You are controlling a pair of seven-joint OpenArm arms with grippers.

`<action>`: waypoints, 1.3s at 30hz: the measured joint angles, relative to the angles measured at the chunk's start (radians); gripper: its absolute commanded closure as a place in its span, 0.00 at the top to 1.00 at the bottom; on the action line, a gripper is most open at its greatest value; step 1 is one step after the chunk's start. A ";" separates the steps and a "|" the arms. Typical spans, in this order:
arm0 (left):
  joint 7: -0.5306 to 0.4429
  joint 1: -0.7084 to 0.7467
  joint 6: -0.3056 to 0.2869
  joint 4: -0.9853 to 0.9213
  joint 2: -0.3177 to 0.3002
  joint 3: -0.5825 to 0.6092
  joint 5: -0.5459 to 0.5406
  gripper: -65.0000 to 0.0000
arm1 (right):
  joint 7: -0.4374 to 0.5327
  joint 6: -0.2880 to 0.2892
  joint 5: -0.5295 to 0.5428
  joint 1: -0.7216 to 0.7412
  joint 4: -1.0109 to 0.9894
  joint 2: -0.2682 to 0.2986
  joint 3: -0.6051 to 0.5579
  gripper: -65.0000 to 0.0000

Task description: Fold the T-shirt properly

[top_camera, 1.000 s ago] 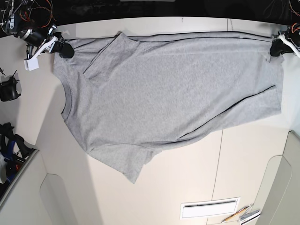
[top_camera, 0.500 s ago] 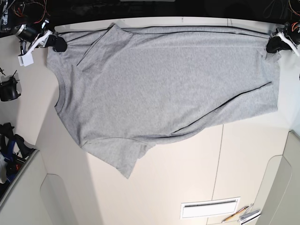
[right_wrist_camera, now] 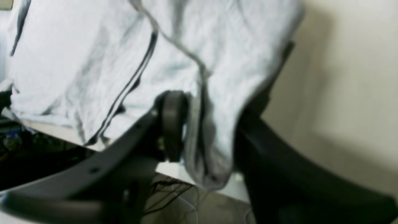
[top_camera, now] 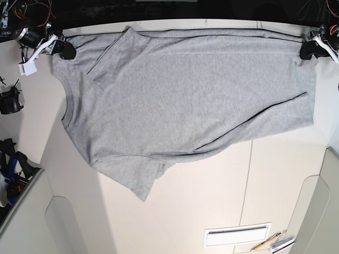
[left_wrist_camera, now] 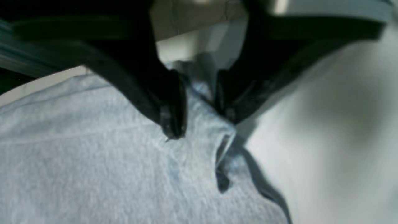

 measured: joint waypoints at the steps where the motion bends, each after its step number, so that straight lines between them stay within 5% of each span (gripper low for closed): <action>1: -0.003 0.000 0.000 0.001 0.000 -0.001 0.000 0.44 | 0.000 0.000 -0.003 0.001 0.000 0.000 0.010 0.32; 16: 0.017 -0.010 0.005 0.019 0.000 -0.245 -0.056 0.46 | 0.004 -0.001 0.005 0.018 0.000 0.000 0.139 0.32; 19: 0.018 -0.017 0.005 0.074 -0.002 -0.254 -0.060 0.55 | 0.008 -0.001 -0.002 0.044 0.000 0.000 0.139 0.32; 25: -0.027 -0.048 0.005 0.097 0.000 -0.250 -0.057 0.57 | 0.008 -0.004 -0.015 0.104 -0.001 0.000 0.140 0.32; 33: -0.137 -0.158 0.005 0.095 -0.003 -0.071 0.120 0.58 | 0.026 -0.004 -0.040 0.185 -0.001 -0.002 0.139 0.32; 39: -0.175 -0.260 0.140 -0.003 0.000 0.093 0.219 0.58 | 0.027 -0.004 -0.044 0.203 -0.001 -0.002 0.139 0.32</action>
